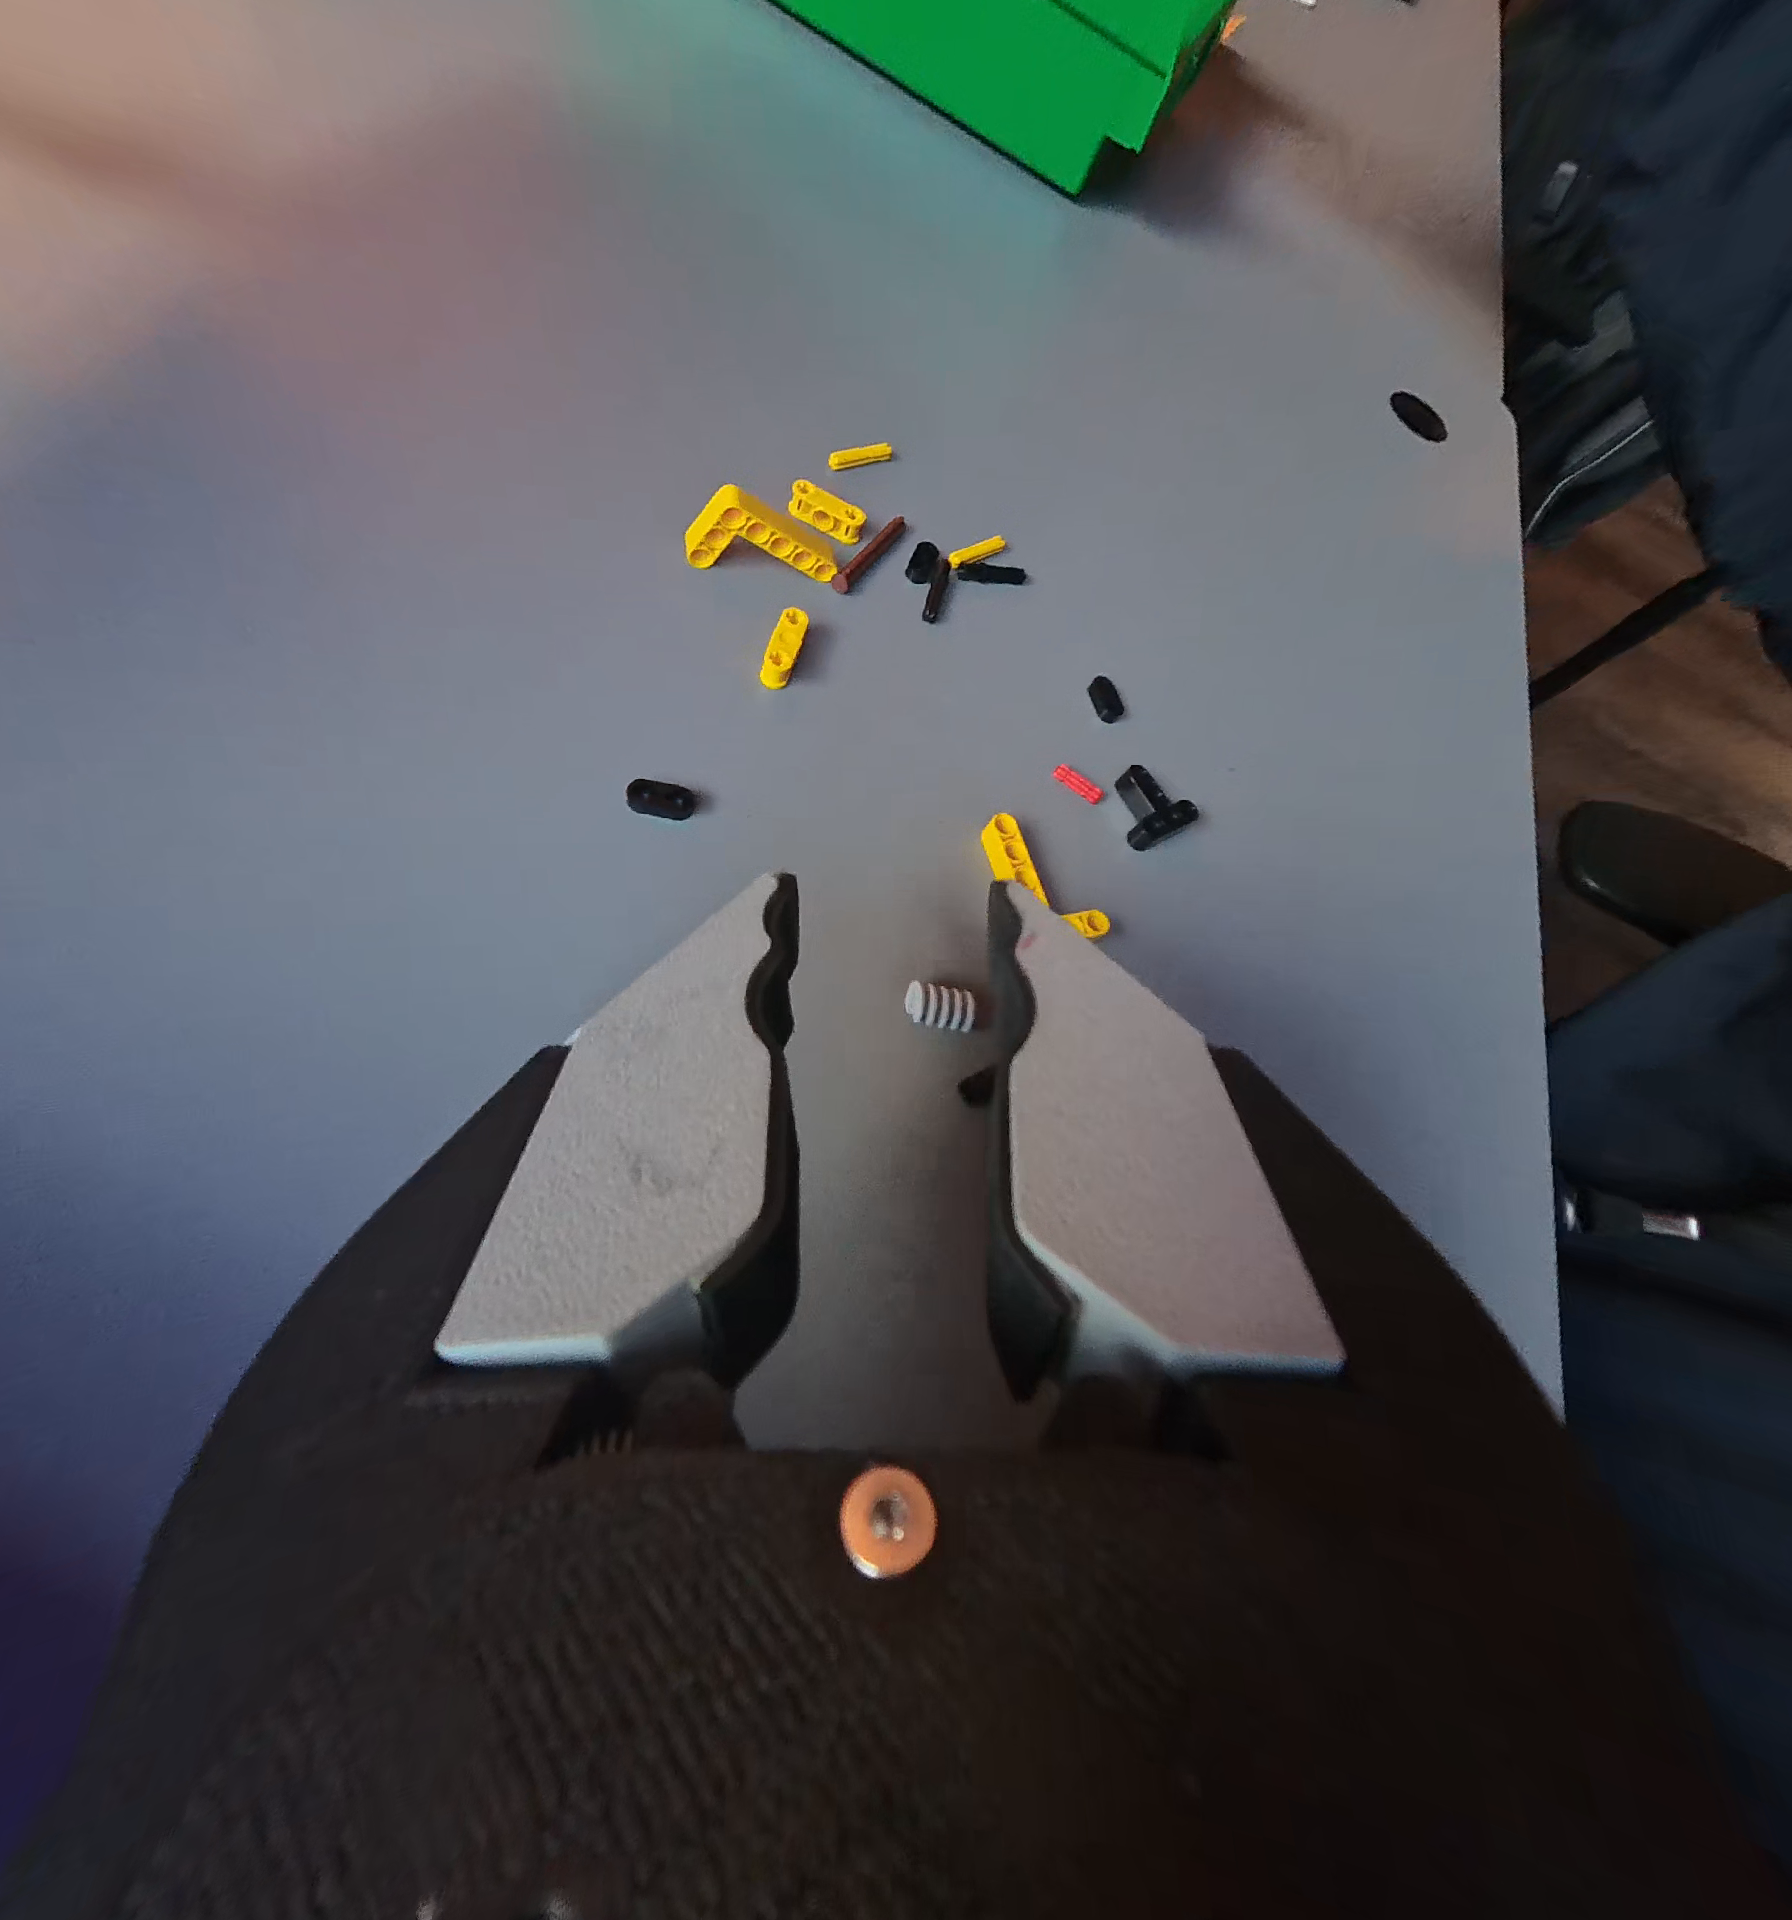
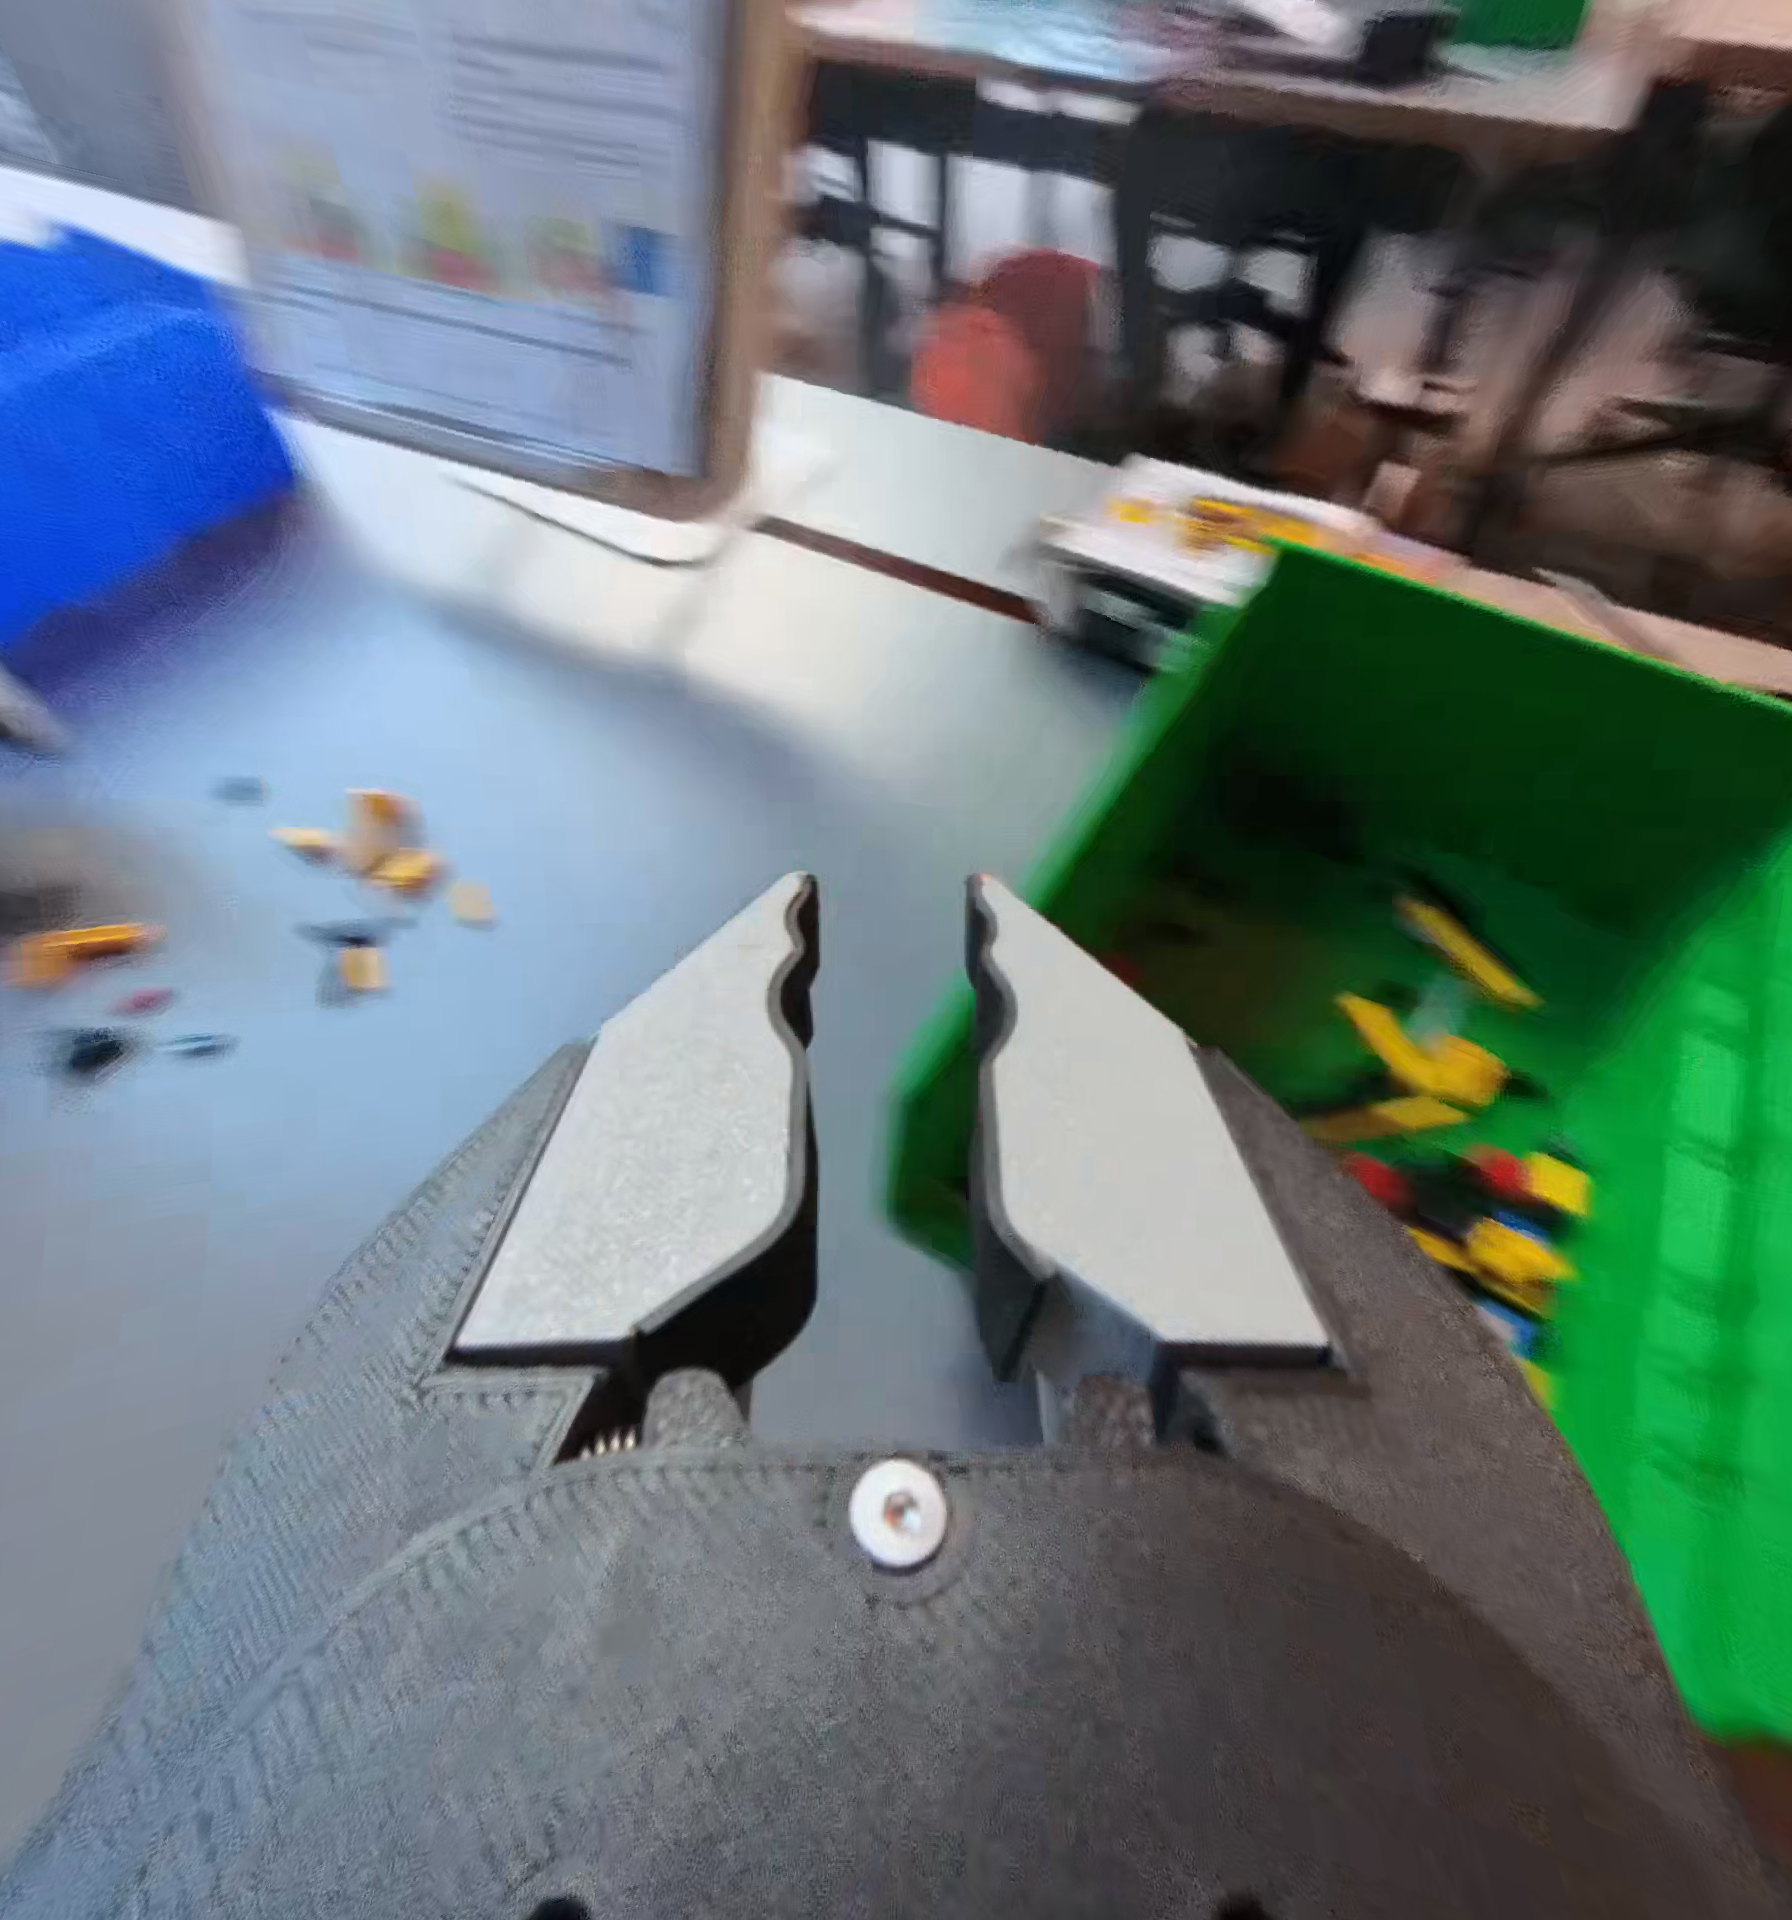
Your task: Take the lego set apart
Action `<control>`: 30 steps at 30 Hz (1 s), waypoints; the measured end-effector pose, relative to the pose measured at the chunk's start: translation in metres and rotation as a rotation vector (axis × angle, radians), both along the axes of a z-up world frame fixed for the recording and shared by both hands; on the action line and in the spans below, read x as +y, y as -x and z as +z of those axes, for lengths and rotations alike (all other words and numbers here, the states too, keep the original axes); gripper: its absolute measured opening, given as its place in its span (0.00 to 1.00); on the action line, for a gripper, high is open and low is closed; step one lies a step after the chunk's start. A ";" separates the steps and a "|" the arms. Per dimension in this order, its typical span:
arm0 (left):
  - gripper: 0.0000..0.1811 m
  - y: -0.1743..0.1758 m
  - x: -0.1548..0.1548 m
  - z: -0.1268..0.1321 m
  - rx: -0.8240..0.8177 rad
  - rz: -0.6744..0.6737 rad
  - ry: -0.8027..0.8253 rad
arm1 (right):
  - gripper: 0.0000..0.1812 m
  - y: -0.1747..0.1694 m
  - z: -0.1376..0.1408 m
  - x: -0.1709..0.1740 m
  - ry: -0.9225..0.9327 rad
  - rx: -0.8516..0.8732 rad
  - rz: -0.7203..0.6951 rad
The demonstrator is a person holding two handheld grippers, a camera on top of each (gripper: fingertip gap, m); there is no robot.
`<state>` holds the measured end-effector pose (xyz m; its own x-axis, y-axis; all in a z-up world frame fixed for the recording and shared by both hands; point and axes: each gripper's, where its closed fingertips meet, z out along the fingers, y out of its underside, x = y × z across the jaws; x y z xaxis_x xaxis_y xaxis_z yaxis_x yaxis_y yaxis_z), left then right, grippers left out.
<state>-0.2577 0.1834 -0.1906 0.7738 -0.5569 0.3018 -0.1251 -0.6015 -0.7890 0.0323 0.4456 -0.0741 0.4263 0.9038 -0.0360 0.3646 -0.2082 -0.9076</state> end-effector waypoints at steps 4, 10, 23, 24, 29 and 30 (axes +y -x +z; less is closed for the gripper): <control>0.19 -0.007 -0.002 -0.003 0.002 -0.022 0.011 | 0.21 0.090 -0.045 -0.105 0.177 -0.014 0.365; 0.18 -0.013 -0.004 -0.016 0.053 -0.049 0.037 | 0.26 0.170 -0.147 -0.163 0.177 -0.267 0.458; 0.16 -0.024 -0.009 -0.016 0.072 -0.088 0.034 | 0.03 0.174 -0.155 -0.171 0.083 -0.273 0.482; 0.16 -0.023 -0.008 -0.017 0.069 -0.085 0.036 | 0.03 0.173 -0.150 -0.172 0.093 -0.256 0.483; 0.16 -0.017 -0.005 -0.015 0.053 -0.057 0.035 | 0.03 0.113 -0.068 -0.123 -0.101 -0.147 0.272; 0.16 -0.017 -0.005 -0.014 0.049 -0.051 0.032 | 0.03 0.089 -0.041 -0.097 -0.162 -0.117 0.159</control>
<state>-0.2410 0.1786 -0.2042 0.7590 -0.5868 0.2821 -0.1945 -0.6178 -0.7619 -0.0564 0.3484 -0.1151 0.2712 0.9498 0.1561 0.4858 0.0050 -0.8741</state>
